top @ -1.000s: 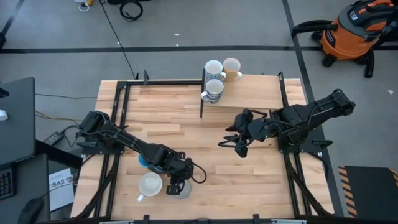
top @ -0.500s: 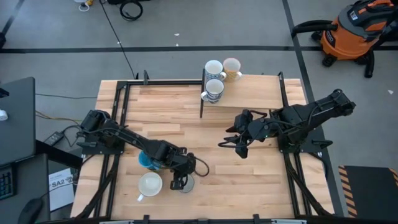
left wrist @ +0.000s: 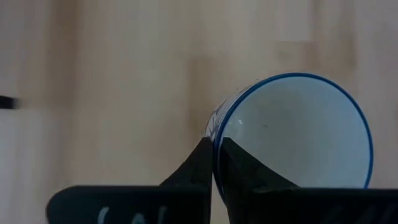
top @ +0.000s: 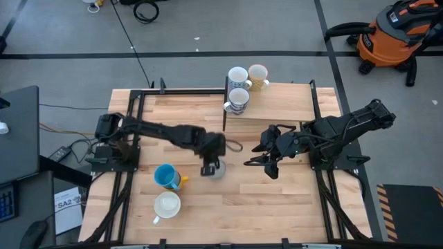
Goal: Place coffee mugs
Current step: Put the blue pattern mug on the shelf
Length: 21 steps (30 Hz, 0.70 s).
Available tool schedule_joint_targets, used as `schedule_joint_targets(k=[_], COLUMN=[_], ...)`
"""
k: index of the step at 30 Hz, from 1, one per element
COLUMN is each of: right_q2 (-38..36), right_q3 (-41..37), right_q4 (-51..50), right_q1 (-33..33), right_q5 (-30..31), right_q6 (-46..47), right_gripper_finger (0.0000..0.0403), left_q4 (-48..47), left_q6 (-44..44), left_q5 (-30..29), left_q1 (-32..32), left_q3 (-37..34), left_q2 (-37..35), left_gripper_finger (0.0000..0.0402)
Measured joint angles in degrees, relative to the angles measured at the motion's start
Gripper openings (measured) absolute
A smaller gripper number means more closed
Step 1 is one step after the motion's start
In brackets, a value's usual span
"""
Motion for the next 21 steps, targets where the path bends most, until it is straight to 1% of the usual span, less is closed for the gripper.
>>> schedule_joint_targets(k=[5,10,18,21], right_q2=[0.00,0.00,0.00,0.00], right_q3=[0.00,0.00,0.00,0.00], right_q4=[0.02,0.06,0.11,0.19], right_q1=[0.00,0.00,0.00,0.00], right_q5=[0.00,0.02,0.07,0.09], right_q6=[-0.51,-1.66,-1.81,-1.92], right_gripper_finger=[0.0170,0.0170,0.0170,0.0170], left_q4=[0.35,1.55,1.81,1.81], left_q6=[6.50,10.94,13.70,13.83], left_q5=[-1.25,-2.74,-2.91,-3.02], left_q1=[5.30,8.54,9.70,9.58], left_q3=[0.09,0.11,0.11,0.11], left_q2=[0.00,-0.04,-0.07,-0.07], left_gripper_finger=[0.0020,0.0020,0.0021,0.0032])
